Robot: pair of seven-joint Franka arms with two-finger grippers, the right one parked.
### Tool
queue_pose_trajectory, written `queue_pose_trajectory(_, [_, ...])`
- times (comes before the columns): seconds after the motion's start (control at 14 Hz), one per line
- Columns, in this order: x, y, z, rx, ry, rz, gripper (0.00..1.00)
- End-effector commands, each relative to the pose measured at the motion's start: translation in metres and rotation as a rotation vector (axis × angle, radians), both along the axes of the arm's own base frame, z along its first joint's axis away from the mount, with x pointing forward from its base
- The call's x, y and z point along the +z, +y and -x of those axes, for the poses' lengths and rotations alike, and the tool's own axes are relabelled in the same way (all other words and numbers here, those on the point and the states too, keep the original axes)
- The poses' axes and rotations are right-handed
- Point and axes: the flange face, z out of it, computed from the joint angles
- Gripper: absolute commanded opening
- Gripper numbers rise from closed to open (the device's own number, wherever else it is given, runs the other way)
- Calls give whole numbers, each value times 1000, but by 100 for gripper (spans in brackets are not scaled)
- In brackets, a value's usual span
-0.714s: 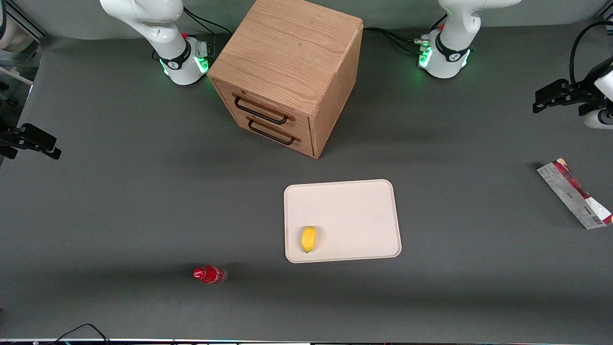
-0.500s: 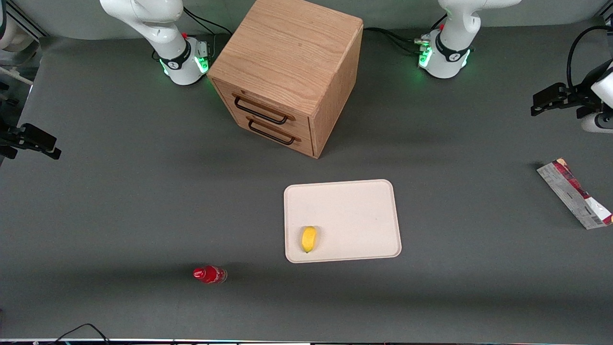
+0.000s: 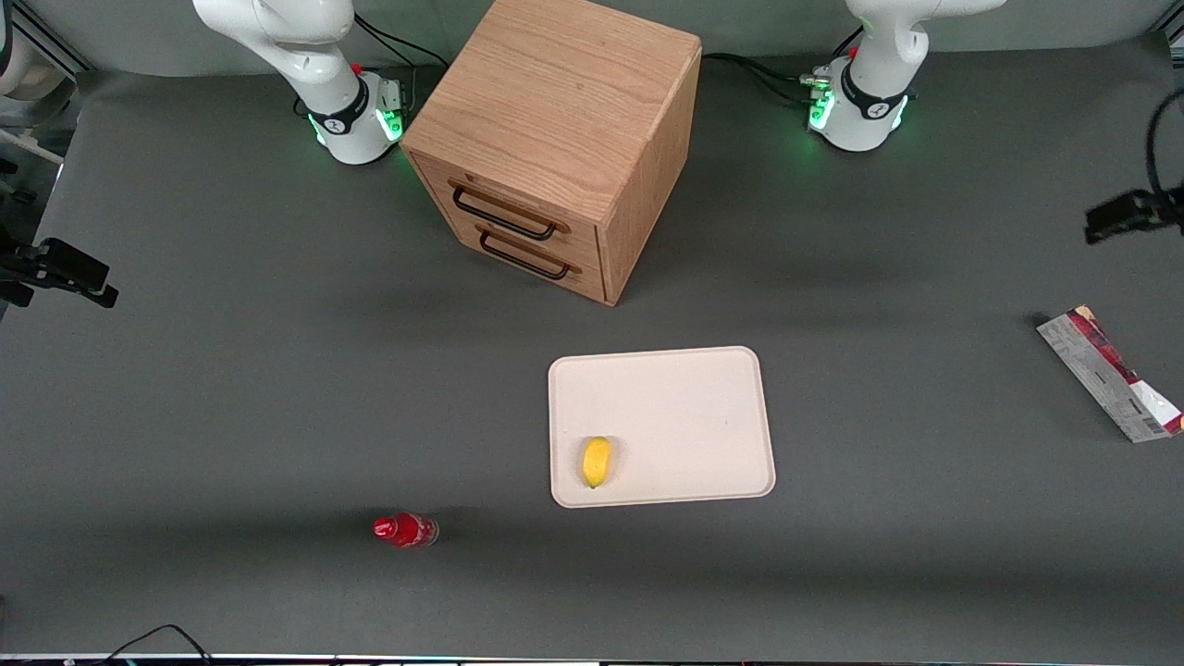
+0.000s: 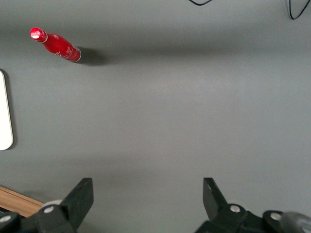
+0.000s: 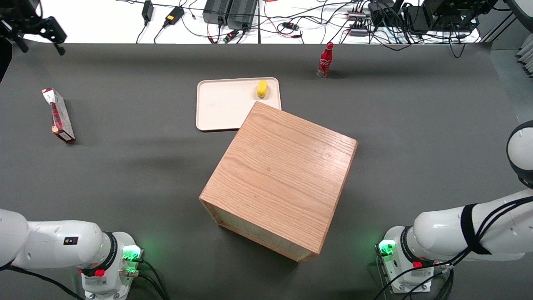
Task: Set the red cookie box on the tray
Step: 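Move the left gripper down over the red-and-white cookie box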
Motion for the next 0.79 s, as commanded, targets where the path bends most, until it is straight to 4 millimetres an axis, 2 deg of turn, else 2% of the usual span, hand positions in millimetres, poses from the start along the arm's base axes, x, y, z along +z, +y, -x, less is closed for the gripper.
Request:
queue_pose_trajectory(0.0, [-65, 72, -37, 98, -3, -52, 100])
queue_pose_trajectory(0.14, [-125, 120, -56, 144, -7, -93, 100])
queue_pose_trajectory(0.29, [-182, 152, -68, 147, -3, -121, 100])
queue_pose_trajectory(0.57, [-270, 189, -75, 141, -5, -108, 100])
queue_pose_trajectory(0.71, [-305, 199, -74, 142, -46, -88, 100])
